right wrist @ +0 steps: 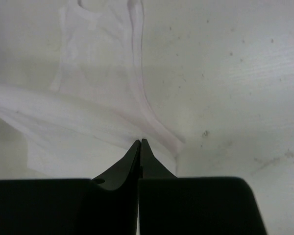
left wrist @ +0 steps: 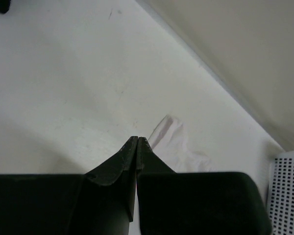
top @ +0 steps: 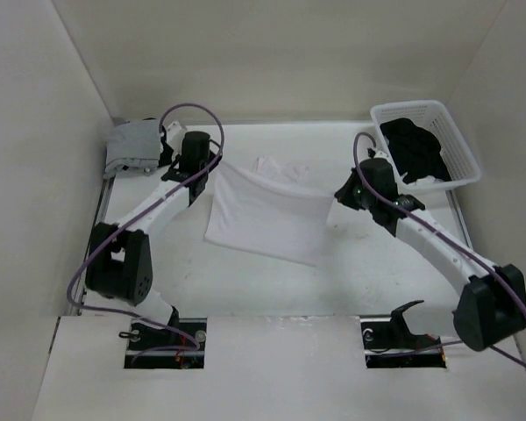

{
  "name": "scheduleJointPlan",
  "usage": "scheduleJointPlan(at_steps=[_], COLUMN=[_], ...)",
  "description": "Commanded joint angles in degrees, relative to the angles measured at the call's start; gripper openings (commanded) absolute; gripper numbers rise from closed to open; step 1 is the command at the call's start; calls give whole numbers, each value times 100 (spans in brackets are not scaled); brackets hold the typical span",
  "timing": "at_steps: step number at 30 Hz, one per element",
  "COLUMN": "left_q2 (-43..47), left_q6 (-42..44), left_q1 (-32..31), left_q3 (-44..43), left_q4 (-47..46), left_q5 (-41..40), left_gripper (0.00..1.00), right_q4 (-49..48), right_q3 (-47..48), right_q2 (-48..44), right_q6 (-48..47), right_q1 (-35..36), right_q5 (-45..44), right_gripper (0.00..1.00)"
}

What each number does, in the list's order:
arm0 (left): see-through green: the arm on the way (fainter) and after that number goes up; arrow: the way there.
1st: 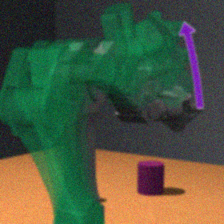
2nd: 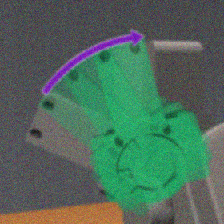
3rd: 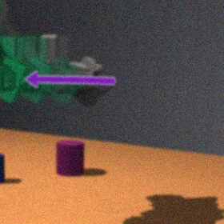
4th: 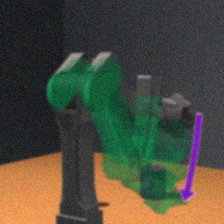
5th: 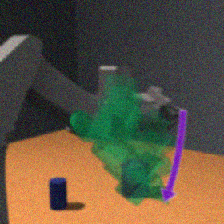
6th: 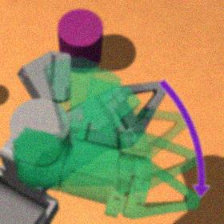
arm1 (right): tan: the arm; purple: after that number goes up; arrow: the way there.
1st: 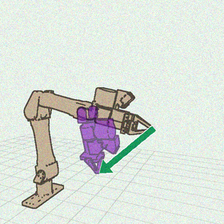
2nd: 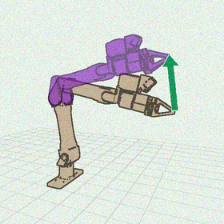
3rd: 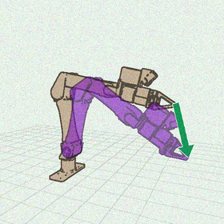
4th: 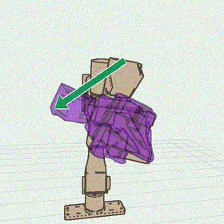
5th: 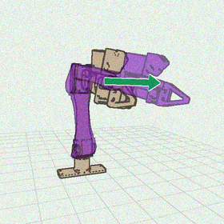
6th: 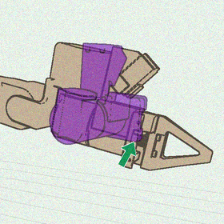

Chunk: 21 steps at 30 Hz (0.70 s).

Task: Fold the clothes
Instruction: Fold the tank top

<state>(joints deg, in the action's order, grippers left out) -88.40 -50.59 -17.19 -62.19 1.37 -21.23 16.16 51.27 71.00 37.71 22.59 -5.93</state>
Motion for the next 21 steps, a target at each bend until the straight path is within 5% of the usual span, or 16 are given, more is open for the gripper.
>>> scheduleJointPlan(at_steps=[1, 9, 13, 17, 21], left_q2=[-640, -2733, -3402, -2896, -1561], left_q6=[75, 49, 75, -65, -197], left_q1=[124, 370, 563, 783, 722], left_q3=[-1011, -2814, -3456, -2810, -1116], left_q4=[-454, -102, 284, -38, -548], left_q5=[66, 339, 795, 788, 613], left_gripper=[0, 3, 24, 42, 44], right_q4=[-684, -993, -878, -1097, -1272], right_q3=[664, 2149, 2634, 2591, 1846], right_q2=[649, 3013, 3692, 3641, 2825], right_q6=[-396, -484, -441, -326, -265], right_q1=[-390, -883, -892, -875, -638], right_q5=[408, 619, 515, 260, -108], right_gripper=[0, 0, 7, 29, 45])
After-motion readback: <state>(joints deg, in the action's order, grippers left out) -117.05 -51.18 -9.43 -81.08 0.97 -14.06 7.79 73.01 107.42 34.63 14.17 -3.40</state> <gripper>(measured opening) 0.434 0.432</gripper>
